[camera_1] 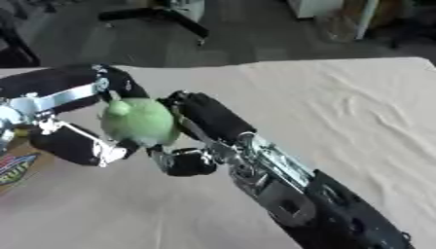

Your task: Pick up the objects with one hand, pass them to the other hand, and then place them into the box on the other side of the table.

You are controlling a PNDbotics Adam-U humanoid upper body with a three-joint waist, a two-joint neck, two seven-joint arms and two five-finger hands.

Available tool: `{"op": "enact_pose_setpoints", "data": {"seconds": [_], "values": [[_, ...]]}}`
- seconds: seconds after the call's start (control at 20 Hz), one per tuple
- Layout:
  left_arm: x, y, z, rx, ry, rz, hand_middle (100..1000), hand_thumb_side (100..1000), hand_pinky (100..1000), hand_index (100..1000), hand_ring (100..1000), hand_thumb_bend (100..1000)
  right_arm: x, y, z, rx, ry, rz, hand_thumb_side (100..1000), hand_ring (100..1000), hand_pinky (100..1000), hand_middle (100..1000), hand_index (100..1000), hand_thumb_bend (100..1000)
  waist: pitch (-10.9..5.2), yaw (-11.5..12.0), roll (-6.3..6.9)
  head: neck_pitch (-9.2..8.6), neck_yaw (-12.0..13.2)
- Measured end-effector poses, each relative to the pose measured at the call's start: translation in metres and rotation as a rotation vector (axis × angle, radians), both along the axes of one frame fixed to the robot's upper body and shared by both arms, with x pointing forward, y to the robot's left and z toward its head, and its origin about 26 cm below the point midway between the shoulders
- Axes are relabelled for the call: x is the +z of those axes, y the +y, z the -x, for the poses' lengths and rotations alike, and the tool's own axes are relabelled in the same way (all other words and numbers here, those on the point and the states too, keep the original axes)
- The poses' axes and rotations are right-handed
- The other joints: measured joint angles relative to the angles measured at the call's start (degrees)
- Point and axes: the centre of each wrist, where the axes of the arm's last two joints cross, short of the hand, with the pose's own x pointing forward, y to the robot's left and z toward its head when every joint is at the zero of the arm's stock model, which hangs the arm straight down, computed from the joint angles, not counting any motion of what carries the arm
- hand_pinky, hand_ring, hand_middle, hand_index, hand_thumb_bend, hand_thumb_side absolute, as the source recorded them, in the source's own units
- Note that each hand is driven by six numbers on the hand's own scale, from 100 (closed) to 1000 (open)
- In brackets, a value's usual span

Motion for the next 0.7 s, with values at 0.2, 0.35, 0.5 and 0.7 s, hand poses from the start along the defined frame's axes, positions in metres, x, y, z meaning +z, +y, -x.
{"op": "enact_pose_setpoints", "data": {"seconds": [0.2,0.35,0.5,0.7], "values": [[-0.0011,-0.0026,-0.0024,0.006,-0.009,0.006,663,264,748,779,758,287,-0.0001,-0.0007,-0.0002,-0.004,0.001,0.002,261,490,687,377,558,100,0.00,-0.02,-0.01,0.30,-0.01],[-0.0027,-0.0043,-0.0035,0.009,-0.017,0.009,624,277,732,740,736,210,-0.0002,-0.0014,-0.0004,-0.007,0.001,0.003,261,490,687,376,557,100,0.02,-0.02,-0.03,0.46,-0.01],[-0.0036,-0.0048,-0.0045,0.015,-0.030,0.013,575,282,703,702,695,134,-0.0003,-0.0017,-0.0004,-0.009,0.001,0.003,261,489,686,375,557,100,0.03,-0.03,-0.04,0.51,-0.01],[-0.0049,-0.0061,-0.0044,0.021,-0.049,0.020,501,242,671,609,637,100,-0.0004,-0.0018,-0.0004,-0.011,0.003,0.002,262,489,685,374,557,100,0.03,-0.03,-0.14,0.53,-0.01]]}}
